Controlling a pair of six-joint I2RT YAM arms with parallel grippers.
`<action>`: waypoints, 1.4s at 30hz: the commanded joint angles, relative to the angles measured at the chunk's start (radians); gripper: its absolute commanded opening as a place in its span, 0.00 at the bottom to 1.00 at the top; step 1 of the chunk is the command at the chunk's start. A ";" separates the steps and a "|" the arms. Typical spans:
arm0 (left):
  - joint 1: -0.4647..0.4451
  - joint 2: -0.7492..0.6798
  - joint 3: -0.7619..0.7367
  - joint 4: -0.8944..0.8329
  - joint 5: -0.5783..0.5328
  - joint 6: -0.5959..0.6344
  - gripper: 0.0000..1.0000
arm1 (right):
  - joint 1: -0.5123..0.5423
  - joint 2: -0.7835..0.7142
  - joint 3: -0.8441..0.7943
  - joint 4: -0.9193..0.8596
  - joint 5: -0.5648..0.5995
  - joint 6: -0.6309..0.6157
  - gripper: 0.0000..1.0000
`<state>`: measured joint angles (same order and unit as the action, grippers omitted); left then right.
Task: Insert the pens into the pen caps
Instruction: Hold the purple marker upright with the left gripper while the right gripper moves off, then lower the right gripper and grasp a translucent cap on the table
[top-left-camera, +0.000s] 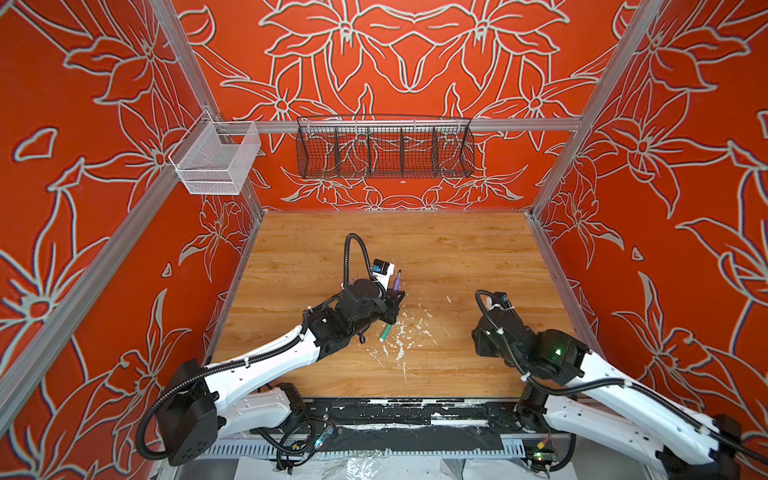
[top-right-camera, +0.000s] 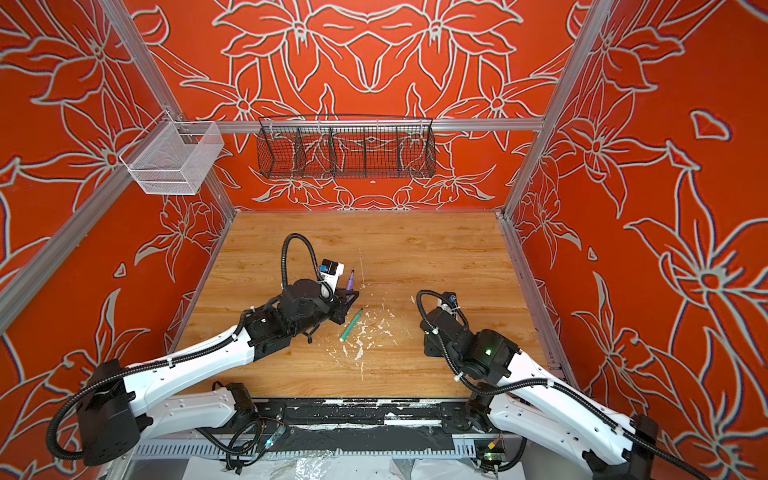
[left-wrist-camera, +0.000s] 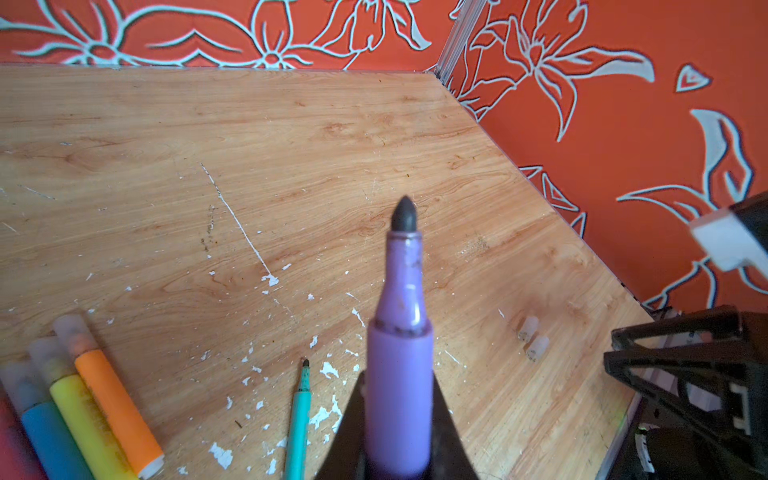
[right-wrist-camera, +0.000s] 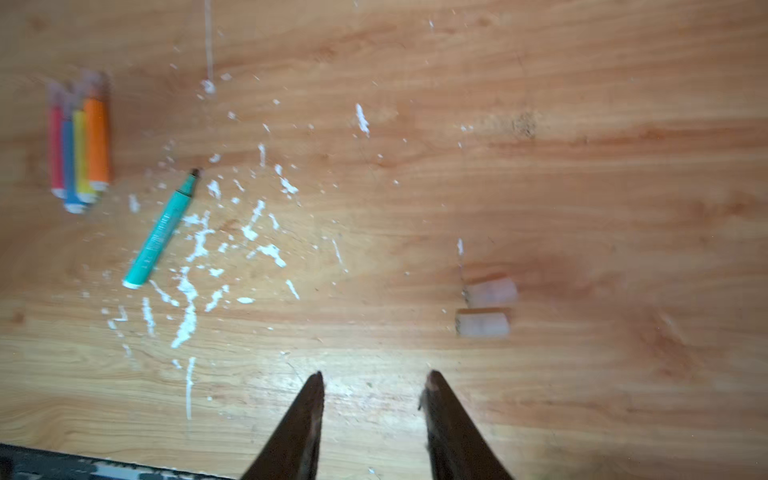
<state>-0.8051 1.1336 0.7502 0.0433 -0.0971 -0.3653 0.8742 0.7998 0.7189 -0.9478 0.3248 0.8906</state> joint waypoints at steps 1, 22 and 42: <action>0.001 -0.015 -0.013 0.005 -0.017 -0.006 0.00 | -0.001 0.051 -0.024 -0.158 0.089 0.086 0.43; 0.002 -0.032 -0.015 0.004 0.003 -0.006 0.00 | -0.277 0.219 -0.203 0.299 -0.042 -0.042 0.61; 0.001 -0.040 -0.017 0.007 0.020 -0.009 0.00 | -0.378 0.279 -0.236 0.376 -0.054 0.001 0.64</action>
<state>-0.8051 1.1141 0.7490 0.0422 -0.0841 -0.3672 0.5026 1.0729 0.5034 -0.5766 0.2607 0.8558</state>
